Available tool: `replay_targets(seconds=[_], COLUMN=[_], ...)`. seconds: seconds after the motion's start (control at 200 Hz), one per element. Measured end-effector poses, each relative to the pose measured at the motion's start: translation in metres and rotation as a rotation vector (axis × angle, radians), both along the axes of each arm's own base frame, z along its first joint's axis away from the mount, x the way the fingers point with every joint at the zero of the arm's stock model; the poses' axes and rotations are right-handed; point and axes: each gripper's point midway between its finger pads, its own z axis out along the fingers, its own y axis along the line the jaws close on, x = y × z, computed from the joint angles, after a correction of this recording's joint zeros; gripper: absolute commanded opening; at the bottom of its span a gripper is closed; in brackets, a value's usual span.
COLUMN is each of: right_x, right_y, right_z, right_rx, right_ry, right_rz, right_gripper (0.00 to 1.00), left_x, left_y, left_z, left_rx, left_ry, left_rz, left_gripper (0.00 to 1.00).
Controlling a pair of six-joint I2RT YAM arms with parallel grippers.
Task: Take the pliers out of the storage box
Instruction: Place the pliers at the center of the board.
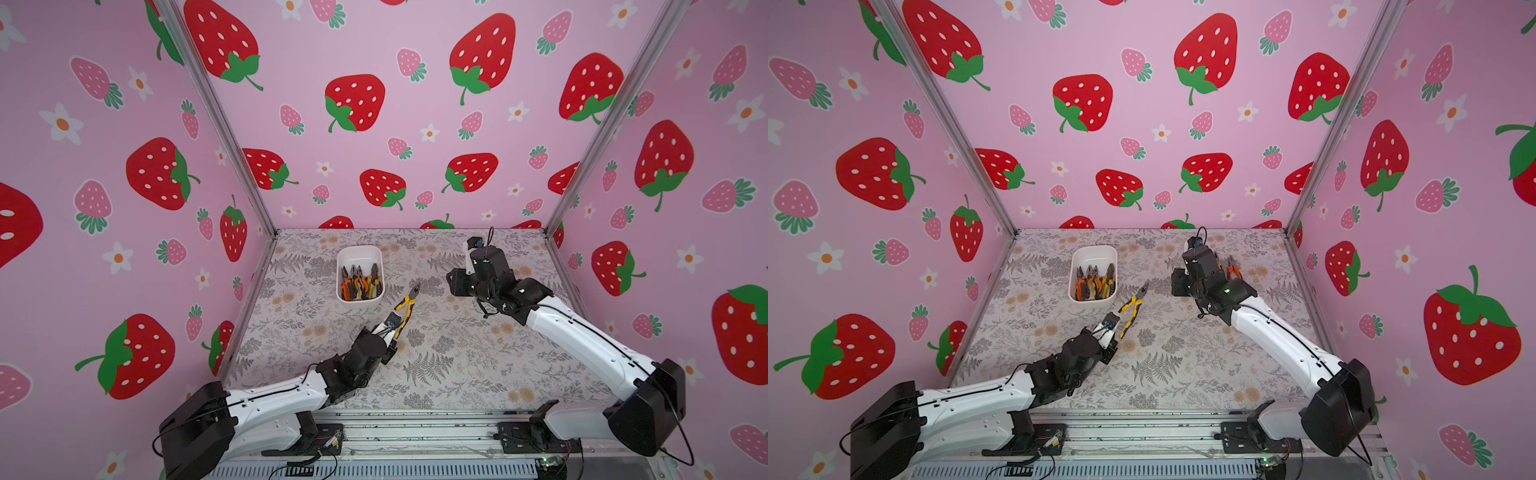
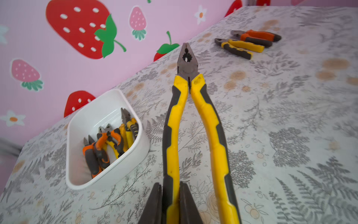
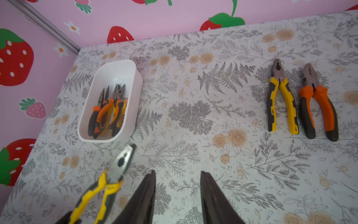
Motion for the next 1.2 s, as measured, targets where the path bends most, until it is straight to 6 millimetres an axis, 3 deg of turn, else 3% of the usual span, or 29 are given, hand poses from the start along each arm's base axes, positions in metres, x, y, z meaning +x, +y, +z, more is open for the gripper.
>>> replay_targets(seconds=[0.085, 0.11, 0.215, 0.35, 0.655, 0.935, 1.2], right_x=[0.0, 0.0, -0.002, -0.006, -0.011, -0.025, -0.029], right_y=[0.008, 0.011, 0.025, 0.031, 0.014, 0.017, 0.025], right_z=[0.009, 0.01, 0.004, -0.016, -0.04, -0.093, -0.105], right_rx=[0.01, 0.011, 0.014, 0.011, 0.04, 0.104, 0.205], right_ry=[0.015, 0.021, 0.073, 0.158, 0.255, 0.391, 0.442], right_rz=[0.002, 0.005, 0.012, -0.02, -0.201, -0.274, -0.308], right_gripper=[0.51, 0.57, 0.62, 0.62, 0.62, 0.59, 0.53], left_x=[-0.012, -0.015, -0.02, -0.021, -0.018, -0.017, -0.016], left_y=[-0.016, -0.018, -0.025, -0.031, -0.029, -0.027, -0.027], left_z=[-0.006, -0.009, -0.014, -0.014, -0.008, -0.007, -0.012], left_rx=[0.039, 0.053, 0.103, 0.141, 0.167, 0.172, 0.191], left_ry=[-0.044, -0.056, -0.108, -0.15, -0.198, -0.205, -0.197], left_rz=[-0.088, -0.105, -0.14, -0.153, -0.119, -0.107, -0.105], left_gripper=[0.0, 0.0, 0.0, 0.0, 0.0, 0.0, 0.0])
